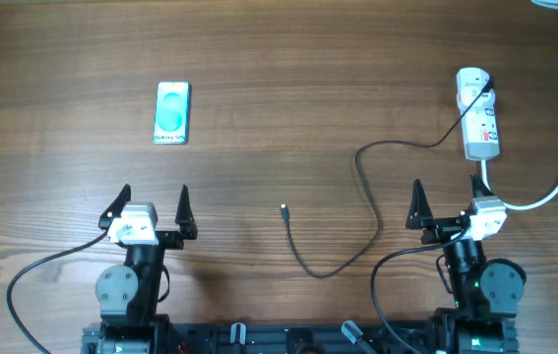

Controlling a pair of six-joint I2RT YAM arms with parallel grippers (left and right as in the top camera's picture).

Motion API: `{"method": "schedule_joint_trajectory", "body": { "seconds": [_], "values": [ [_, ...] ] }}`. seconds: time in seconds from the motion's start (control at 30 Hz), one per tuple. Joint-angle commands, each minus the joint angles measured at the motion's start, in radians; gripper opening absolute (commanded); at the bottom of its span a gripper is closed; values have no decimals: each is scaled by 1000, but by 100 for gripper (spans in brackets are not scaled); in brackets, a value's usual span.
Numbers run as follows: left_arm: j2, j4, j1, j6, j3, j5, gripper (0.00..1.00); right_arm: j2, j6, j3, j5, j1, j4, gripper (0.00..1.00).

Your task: Plug charger to phone and switch on socket

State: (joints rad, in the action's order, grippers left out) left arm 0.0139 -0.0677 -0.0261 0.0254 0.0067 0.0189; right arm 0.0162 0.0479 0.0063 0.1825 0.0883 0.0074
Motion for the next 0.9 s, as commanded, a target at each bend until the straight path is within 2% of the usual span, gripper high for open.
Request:
{"method": "schedule_joint_trajectory", "body": {
  "seconds": [0.0,0.8,0.87],
  "values": [
    [-6,-8,0,19,-1,-13,100,-9,7,-1,-6,-4,6,100],
    [-6,6,0,19,-1,-13,100,-9,7,-1,-6,-4,6,100],
    [-6,23,-1,16,-1,68,100,-9,7,-1,-6,-4,6,100]
  ]
}}
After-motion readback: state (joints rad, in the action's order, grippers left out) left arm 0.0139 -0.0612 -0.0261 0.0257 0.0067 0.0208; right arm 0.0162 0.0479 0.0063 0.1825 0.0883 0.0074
